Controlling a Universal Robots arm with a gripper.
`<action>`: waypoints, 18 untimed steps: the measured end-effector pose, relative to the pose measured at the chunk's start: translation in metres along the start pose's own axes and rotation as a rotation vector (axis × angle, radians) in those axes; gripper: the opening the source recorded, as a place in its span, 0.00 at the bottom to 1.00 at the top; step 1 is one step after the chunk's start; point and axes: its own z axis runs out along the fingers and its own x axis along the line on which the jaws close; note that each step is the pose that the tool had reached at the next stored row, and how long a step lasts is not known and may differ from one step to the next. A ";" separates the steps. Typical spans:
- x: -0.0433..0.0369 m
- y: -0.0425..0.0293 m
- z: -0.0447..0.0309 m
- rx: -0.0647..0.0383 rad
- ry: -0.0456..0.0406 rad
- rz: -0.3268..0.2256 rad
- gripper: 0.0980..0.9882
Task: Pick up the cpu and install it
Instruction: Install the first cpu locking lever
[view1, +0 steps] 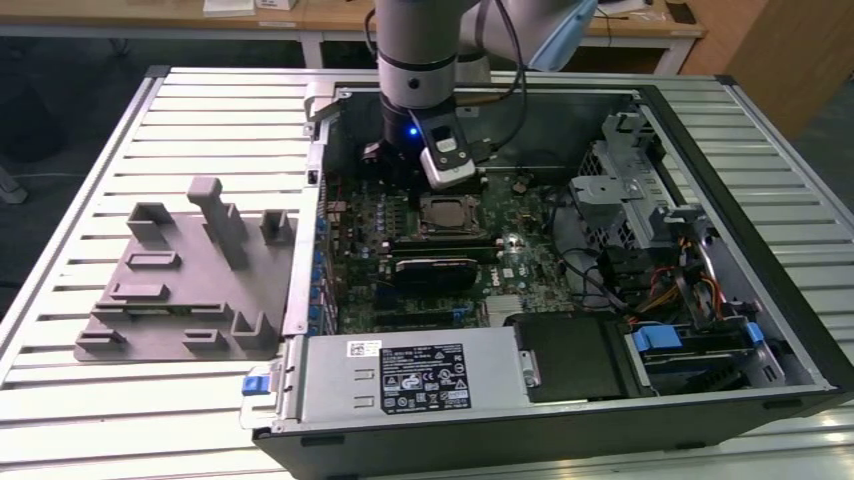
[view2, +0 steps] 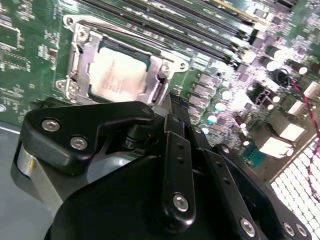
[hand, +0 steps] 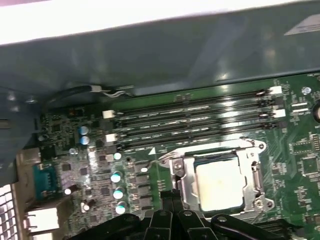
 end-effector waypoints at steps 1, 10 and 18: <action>0.0016 -0.0002 0.0000 0.000 0.0000 0.000 0.01; 0.0053 -0.0006 -0.0067 0.000 0.0000 0.000 0.01; 0.0051 -0.0001 -0.0236 0.000 -0.0003 0.000 0.01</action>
